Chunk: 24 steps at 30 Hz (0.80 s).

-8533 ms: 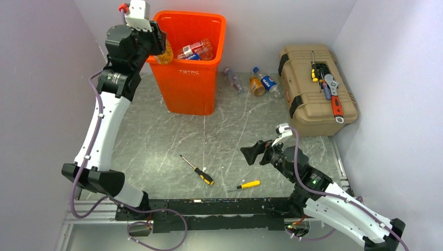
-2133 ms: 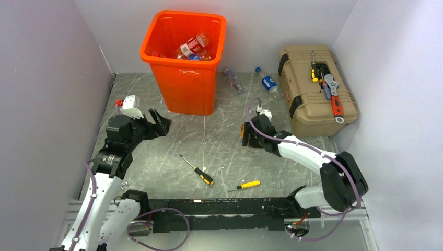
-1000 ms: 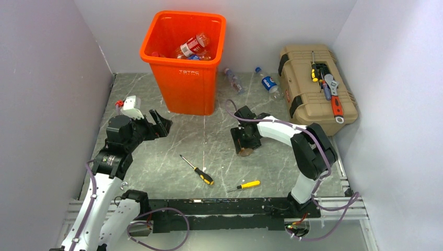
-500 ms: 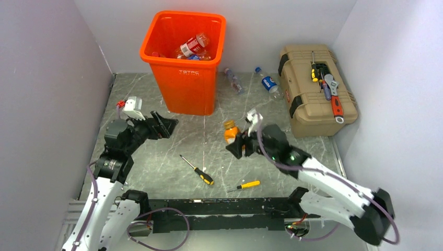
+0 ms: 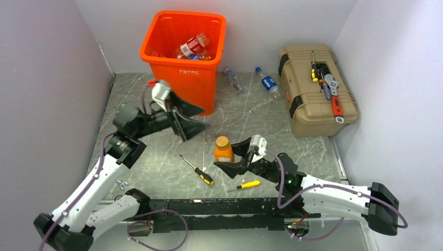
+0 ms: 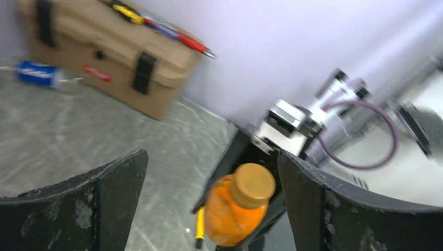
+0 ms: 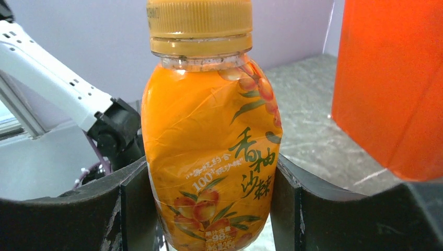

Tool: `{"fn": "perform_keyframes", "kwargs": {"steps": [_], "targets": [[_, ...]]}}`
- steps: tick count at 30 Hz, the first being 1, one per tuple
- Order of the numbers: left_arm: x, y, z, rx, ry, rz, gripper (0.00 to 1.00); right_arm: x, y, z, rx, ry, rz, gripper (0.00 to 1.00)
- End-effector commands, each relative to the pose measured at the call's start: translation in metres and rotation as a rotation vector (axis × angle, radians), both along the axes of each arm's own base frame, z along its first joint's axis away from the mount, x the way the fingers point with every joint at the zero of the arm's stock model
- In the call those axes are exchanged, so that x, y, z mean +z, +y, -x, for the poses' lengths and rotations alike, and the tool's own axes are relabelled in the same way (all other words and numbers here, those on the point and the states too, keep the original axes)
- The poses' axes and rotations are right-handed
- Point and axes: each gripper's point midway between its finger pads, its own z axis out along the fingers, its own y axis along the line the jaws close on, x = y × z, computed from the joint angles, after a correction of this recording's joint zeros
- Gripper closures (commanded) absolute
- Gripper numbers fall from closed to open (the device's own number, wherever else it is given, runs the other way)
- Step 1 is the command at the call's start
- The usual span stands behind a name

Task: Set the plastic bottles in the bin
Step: Pick up the plastic bottle at the center of the board.

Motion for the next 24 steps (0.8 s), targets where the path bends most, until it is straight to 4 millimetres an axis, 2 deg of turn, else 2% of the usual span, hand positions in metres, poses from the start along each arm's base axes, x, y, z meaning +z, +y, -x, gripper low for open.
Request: {"fn": "perform_keyframes", "kwargs": {"steps": [1,4,9,15,20,24], "targets": [[-0.013,-0.039,0.036,-0.176,-0.183,-0.208,0.01,0.055,-0.006,-0.004,-0.062,-0.126,-0.174,0.58],[-0.025,-0.045,0.027,-0.158,-0.22,-0.278,0.01,0.05,-0.007,-0.006,-0.077,-0.118,-0.167,0.58],[-0.042,-0.055,0.029,-0.23,-0.187,-0.284,0.04,0.049,-0.009,-0.009,-0.103,-0.107,-0.149,0.58],[-0.063,-0.061,0.028,-0.258,-0.187,-0.278,0.06,0.043,0.006,-0.01,-0.074,-0.07,-0.098,0.55],[-0.063,-0.056,0.034,-0.226,-0.236,-0.203,0.06,0.034,0.015,-0.01,-0.049,-0.016,-0.081,0.55],[-0.066,-0.054,0.032,-0.213,-0.22,-0.225,0.08,0.025,0.022,-0.009,-0.035,0.0,-0.048,0.55]]}}
